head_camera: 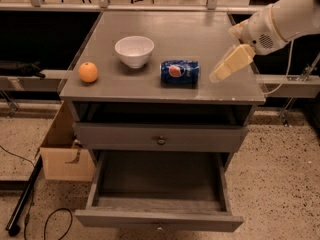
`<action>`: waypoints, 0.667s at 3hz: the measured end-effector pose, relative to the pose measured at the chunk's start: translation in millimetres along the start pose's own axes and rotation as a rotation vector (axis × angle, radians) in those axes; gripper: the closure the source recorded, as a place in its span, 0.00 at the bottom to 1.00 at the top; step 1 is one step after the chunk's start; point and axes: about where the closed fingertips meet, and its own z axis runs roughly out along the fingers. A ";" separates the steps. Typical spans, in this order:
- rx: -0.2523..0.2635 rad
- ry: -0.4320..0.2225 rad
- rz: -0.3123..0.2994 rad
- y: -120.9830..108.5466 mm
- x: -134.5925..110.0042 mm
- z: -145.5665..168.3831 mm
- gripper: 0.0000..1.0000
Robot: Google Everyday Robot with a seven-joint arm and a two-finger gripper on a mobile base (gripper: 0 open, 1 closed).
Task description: Place pepsi can into middle drawer
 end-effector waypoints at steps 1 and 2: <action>0.025 -0.011 0.000 -18.5 -4.5 13.2 0.00; 0.015 0.002 -0.003 -41.0 -9.6 42.5 0.00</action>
Offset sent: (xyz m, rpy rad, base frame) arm 0.0757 0.0132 -0.0135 -0.0089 -0.0274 -0.0188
